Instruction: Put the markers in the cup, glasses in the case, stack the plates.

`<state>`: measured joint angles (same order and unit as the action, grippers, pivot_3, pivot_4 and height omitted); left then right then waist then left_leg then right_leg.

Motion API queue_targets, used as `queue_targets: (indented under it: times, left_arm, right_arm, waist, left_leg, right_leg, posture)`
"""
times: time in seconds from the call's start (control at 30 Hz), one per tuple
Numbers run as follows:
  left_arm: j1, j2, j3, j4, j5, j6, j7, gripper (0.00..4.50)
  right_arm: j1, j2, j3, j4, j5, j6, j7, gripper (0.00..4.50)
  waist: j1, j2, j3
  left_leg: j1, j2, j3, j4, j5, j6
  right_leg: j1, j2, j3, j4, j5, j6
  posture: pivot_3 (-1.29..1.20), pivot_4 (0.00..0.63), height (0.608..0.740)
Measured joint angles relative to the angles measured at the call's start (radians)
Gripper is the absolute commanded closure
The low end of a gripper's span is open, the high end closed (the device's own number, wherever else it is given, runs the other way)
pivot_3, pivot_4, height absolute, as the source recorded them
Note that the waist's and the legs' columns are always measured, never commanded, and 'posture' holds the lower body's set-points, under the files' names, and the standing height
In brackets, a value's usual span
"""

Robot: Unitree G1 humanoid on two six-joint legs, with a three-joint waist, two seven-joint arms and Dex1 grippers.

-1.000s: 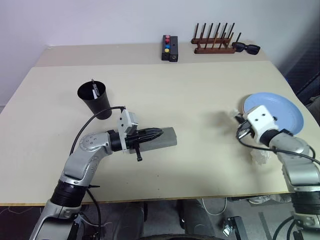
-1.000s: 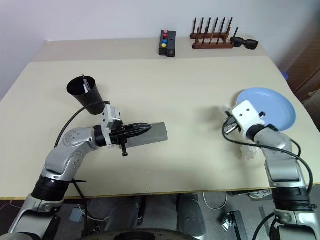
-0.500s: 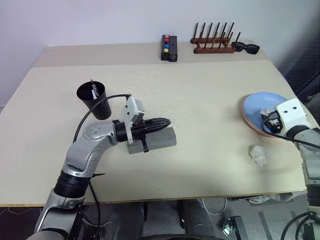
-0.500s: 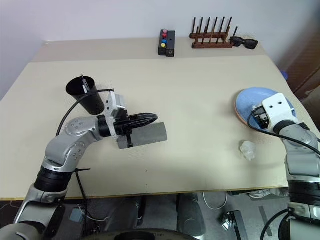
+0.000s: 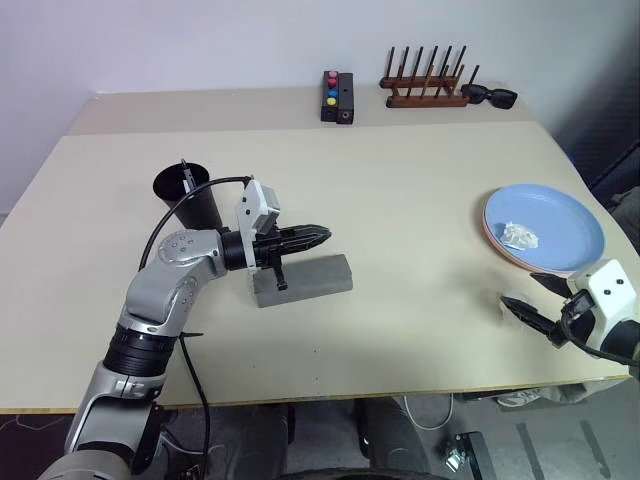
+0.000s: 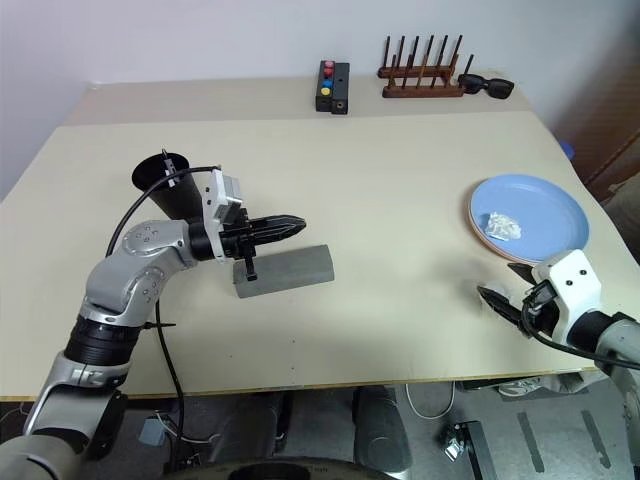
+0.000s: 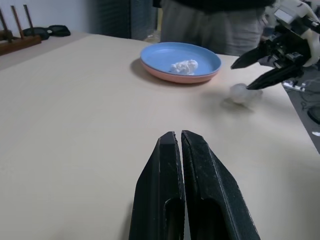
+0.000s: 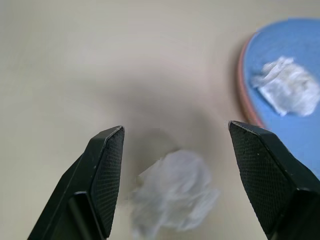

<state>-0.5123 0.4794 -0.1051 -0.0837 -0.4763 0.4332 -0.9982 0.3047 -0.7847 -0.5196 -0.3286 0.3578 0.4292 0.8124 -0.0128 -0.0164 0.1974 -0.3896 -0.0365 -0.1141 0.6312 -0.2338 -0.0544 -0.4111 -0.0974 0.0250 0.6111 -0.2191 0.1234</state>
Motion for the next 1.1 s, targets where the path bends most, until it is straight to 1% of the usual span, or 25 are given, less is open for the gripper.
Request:
queue_targets:
  times: [0.1,0.13,0.2,0.3,0.33,0.37,0.57,0.7,0.8,0.87,0.97,1.0,1.03,1.07,1.1]
  left_arm:
    - [-0.003,0.004,0.000,0.031,0.016,-0.030,-0.026,4.38]
    - [-0.003,0.004,0.000,0.037,0.018,-0.032,-0.031,4.38]
    - [-0.003,0.004,0.000,0.043,0.022,-0.041,-0.044,4.38]
    - [0.002,0.006,0.001,0.043,0.027,-0.057,-0.053,4.38]
    - [0.008,0.009,0.001,0.043,0.029,-0.061,-0.056,4.38]
    - [0.013,0.010,0.001,0.043,0.030,-0.066,-0.059,4.38]
    - [0.035,0.012,0.003,0.044,0.033,-0.077,-0.063,4.38]
    - [0.041,0.011,0.004,0.043,0.040,-0.094,-0.061,4.38]
    - [0.064,0.012,0.011,0.041,0.050,-0.099,-0.051,4.38]
    - [0.079,0.012,0.013,0.041,0.051,-0.099,-0.042,4.38]
    - [0.088,0.014,0.019,0.035,0.052,-0.099,-0.034,4.38]
    - [0.092,0.014,0.021,0.030,0.052,-0.100,-0.030,4.38]
    - [0.097,0.015,0.023,0.024,0.052,-0.100,-0.026,4.38]
    - [0.101,0.017,0.024,0.020,0.052,-0.100,-0.023,4.38]
    - [0.111,0.021,0.025,0.015,0.052,-0.100,-0.021,4.38]
  right_arm:
    - [0.028,0.002,0.042,0.015,-0.055,-0.001,-0.037,1.13]
    - [0.030,0.005,0.052,0.023,-0.066,-0.001,-0.043,1.37]
    - [0.029,0.009,0.070,0.034,-0.079,-0.002,-0.052,2.05]
    - [0.027,0.012,0.076,0.040,-0.081,-0.009,-0.058,3.51]
    - [0.024,0.012,0.078,0.042,-0.082,-0.014,-0.058,4.07]
    - [0.020,0.012,0.080,0.047,-0.082,-0.017,-0.058,4.44]
    - [-0.064,0.014,0.092,0.069,-0.095,-0.042,-0.064,4.44]
    - [-0.254,0.031,0.097,0.103,-0.100,-0.074,-0.146,4.44]
    - [-0.399,0.030,0.135,0.240,-0.193,-0.113,-0.267,4.44]
    - [-0.467,0.031,0.169,0.356,-0.256,-0.130,-0.341,4.44]
    - [-0.543,0.050,0.203,0.498,-0.298,-0.161,-0.398,4.44]
    - [-0.566,0.061,0.209,0.540,-0.299,-0.176,-0.406,3.92]
    - [-0.579,0.061,0.219,0.571,-0.301,-0.189,-0.411,3.63]
    - [-0.590,0.062,0.225,0.595,-0.305,-0.200,-0.414,3.22]
    - [-0.607,0.062,0.231,0.630,-0.312,-0.217,-0.422,2.70]
  waist:
    - [0.003,0.000,0.000]
    - [0.003,0.000,0.000]
    - [0.002,0.000,0.000]
    - [0.002,0.000,0.000]
    - [0.002,0.000,0.000]
    - [0.002,0.000,0.000]
    - [0.001,0.000,0.000]
    - [-0.001,0.000,0.000]
    - [0.003,0.000,0.000]
    - [0.006,0.000,0.000]
    - [0.002,0.000,0.000]
    - [0.000,0.000,0.000]
    - [-0.001,0.001,0.000]
    - [-0.003,0.001,0.000]
    - [-0.006,0.001,0.000]
  left_leg:
    - [-0.001,0.000,0.000,0.000,0.000,0.000]
    - [-0.001,0.000,0.000,0.000,0.000,0.000]
    - [-0.001,0.000,0.000,-0.001,0.000,0.000]
    - [-0.001,0.000,0.000,-0.001,0.000,0.000]
    - [-0.001,0.000,0.000,0.000,0.000,0.000]
    - [-0.001,0.000,0.000,0.000,0.000,0.000]
    - [-0.001,0.000,0.000,0.000,0.000,0.000]
    - [-0.001,0.000,0.000,0.000,0.000,0.000]
    - [-0.001,0.000,0.000,-0.001,0.000,0.000]
    - [-0.002,-0.001,0.000,-0.001,0.000,0.000]
    - [-0.002,-0.001,0.000,-0.002,0.000,0.000]
    - [-0.002,-0.001,0.000,-0.002,0.000,0.000]
    - [-0.002,-0.001,0.000,-0.002,0.000,0.000]
    - [-0.001,-0.001,0.000,-0.002,0.000,0.000]
    - [-0.001,-0.001,0.000,-0.002,0.000,0.000]
  right_leg:
    - [0.000,0.000,0.000,-0.002,0.000,0.000]
    - [-0.001,0.000,0.000,-0.002,0.000,0.000]
    - [-0.001,0.000,0.000,-0.002,0.000,0.000]
    - [-0.001,0.000,0.000,-0.002,0.000,0.000]
    - [-0.001,0.000,0.000,-0.002,0.000,0.000]
    - [-0.001,0.000,0.000,-0.002,0.000,0.000]
    - [-0.001,0.000,0.000,-0.002,0.000,0.000]
    - [-0.001,0.000,0.000,-0.002,0.001,-0.001]
    - [-0.001,0.000,0.000,-0.002,0.002,-0.004]
    - [-0.001,-0.001,0.000,-0.003,0.003,-0.004]
    - [-0.001,-0.001,0.000,-0.003,0.003,-0.004]
    - [-0.001,-0.001,0.000,-0.002,0.003,-0.004]
    - [-0.001,-0.001,0.000,-0.002,0.003,-0.004]
    - [-0.001,0.000,0.000,-0.002,0.003,-0.004]
    - [-0.001,0.000,0.000,-0.002,0.003,-0.004]
  posture:
    - [0.00,0.150,0.739]
    - [0.00,0.150,0.739]
    - [0.00,0.150,0.739]
    - [0.00,0.150,0.739]
    - [0.00,0.150,0.739]
    - [0.00,0.150,0.739]
    - [0.00,0.150,0.739]
    - [0.00,0.150,0.739]
    - [0.00,0.150,0.739]
    - [0.00,0.150,0.739]
    - [0.00,0.150,0.739]
    - [0.00,0.150,0.739]
    - [0.00,0.150,0.739]
    - [0.00,0.150,0.739]
    - [0.00,0.150,0.739]
